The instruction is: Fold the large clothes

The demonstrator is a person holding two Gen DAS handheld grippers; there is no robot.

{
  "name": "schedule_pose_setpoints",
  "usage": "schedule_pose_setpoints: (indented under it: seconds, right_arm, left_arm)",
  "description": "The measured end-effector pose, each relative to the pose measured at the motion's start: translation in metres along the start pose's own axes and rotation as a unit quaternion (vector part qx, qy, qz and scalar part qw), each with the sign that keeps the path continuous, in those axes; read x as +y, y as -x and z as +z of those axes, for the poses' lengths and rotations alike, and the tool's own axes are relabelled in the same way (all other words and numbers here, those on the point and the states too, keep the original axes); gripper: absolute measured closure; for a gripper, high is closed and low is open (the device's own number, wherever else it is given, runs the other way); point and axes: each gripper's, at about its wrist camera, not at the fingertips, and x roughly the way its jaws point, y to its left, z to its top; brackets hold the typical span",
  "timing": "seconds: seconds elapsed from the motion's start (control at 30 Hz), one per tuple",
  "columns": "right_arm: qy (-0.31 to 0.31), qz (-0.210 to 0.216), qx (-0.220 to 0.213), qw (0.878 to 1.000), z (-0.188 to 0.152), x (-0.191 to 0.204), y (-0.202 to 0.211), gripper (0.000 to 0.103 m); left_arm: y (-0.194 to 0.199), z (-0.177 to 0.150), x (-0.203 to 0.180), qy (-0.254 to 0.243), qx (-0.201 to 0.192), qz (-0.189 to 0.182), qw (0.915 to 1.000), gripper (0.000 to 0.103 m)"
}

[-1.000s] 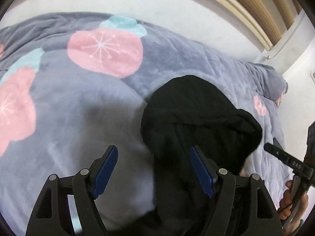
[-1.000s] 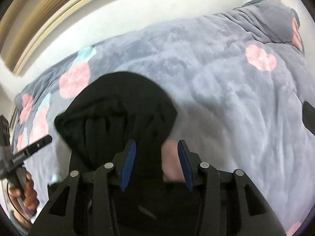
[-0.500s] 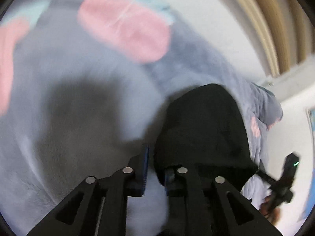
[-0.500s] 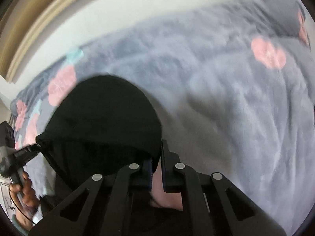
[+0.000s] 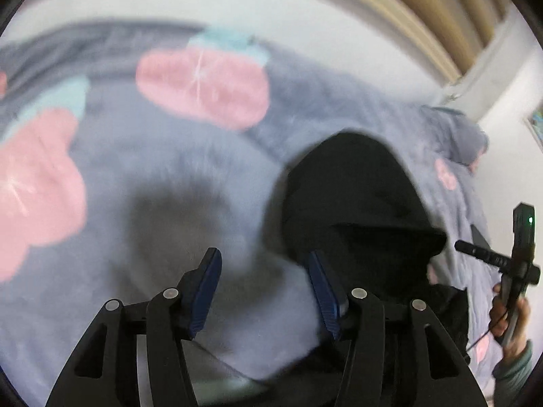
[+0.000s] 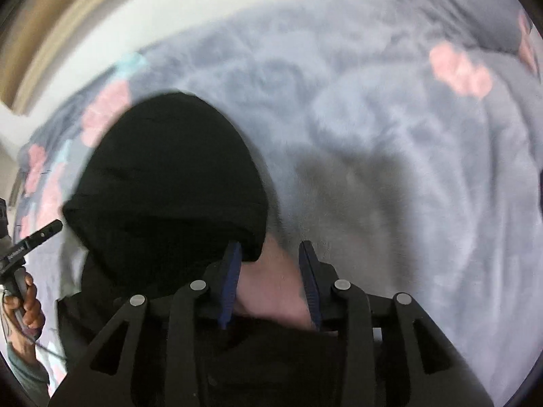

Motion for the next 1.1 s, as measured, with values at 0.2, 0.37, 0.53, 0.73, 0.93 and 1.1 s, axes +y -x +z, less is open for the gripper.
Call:
schedule_pose_setpoints:
  seconds: [0.2,0.37,0.53,0.73,0.93,1.1]
  right_arm:
    - [0.012,0.032,-0.049,0.998,0.034,0.033,0.030,0.063]
    - [0.048,0.021,0.004,0.999,0.045,0.066,-0.026,0.063]
    - [0.069,-0.016,0.064,0.995,0.011,0.057,-0.092,0.063]
    - [0.064,-0.015,0.060,0.996,0.006,0.052,-0.096,0.064]
    - [0.047,0.051,0.030,0.997,0.011,0.034,-0.046,0.062]
    - [0.050,0.051,0.019,0.997,0.018,0.012,-0.031,0.049]
  left_arm:
    - [-0.002,0.046,-0.051,-0.031,-0.033,-0.015,0.9988,0.045]
    - [-0.070,0.034,-0.052,-0.037,0.051,0.008,0.9980,0.045]
    - [-0.119,-0.006,-0.014,0.003,0.095,0.013,0.9954,0.035]
    - [-0.097,-0.003,-0.017,-0.009,0.068,0.007,0.9976,0.034]
    - [-0.046,0.017,-0.017,-0.011,0.012,-0.008,0.9998,0.034]
    - [-0.033,0.040,-0.010,-0.010,0.000,-0.032,0.9994,0.034]
